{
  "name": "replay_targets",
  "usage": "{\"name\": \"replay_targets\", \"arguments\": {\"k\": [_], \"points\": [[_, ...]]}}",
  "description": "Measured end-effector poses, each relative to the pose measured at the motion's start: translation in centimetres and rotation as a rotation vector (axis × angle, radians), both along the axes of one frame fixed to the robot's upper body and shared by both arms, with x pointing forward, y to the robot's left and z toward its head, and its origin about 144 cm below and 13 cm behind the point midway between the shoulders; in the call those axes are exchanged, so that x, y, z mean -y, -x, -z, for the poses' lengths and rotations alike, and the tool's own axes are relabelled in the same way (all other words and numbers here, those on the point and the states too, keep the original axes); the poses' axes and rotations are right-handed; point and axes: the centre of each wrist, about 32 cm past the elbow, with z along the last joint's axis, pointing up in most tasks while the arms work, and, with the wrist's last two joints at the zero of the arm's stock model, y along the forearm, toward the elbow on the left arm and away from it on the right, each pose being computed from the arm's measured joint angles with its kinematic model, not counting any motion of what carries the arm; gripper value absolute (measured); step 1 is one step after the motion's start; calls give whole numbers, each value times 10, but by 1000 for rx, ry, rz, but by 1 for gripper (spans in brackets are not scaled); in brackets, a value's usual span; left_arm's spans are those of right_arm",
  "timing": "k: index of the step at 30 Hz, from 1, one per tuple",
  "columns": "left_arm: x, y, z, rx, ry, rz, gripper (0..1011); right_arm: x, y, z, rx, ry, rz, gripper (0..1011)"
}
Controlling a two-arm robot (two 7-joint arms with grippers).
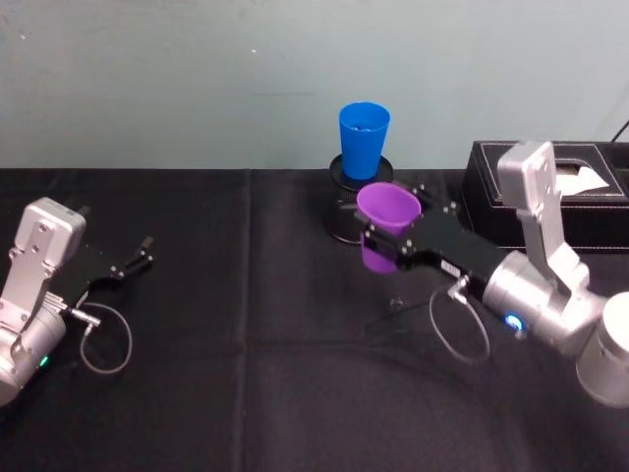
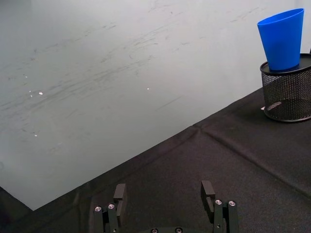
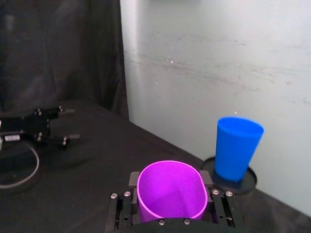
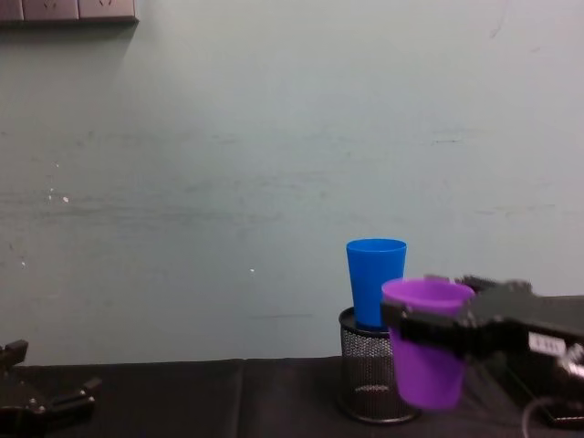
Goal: Pick up one cup with a gripper and tap it against the other cup.
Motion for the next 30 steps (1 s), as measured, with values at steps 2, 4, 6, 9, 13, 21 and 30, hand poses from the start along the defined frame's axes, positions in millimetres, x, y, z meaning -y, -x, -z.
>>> {"name": "replay_targets", "arguments": {"k": [2, 4, 6, 9, 13, 21, 30], "points": [[0, 0, 0, 0, 0, 0, 1000, 0, 5, 7, 1, 0, 4, 739], [0, 0, 0, 0, 0, 0, 1000, 0, 11, 19, 1, -2, 11, 739], [0, 0, 0, 0, 0, 0, 1000, -2, 14, 29, 8, 2, 17, 739], [0, 0, 0, 0, 0, 0, 1000, -4, 17, 38, 16, 11, 22, 739], [0, 0, 0, 0, 0, 0, 1000, -7, 18, 53, 20, 29, 29, 739], [0, 0, 0, 0, 0, 0, 1000, -9, 18, 69, 12, 30, 45, 739], [0, 0, 0, 0, 0, 0, 1000, -9, 21, 79, 15, 11, 34, 739]]}}
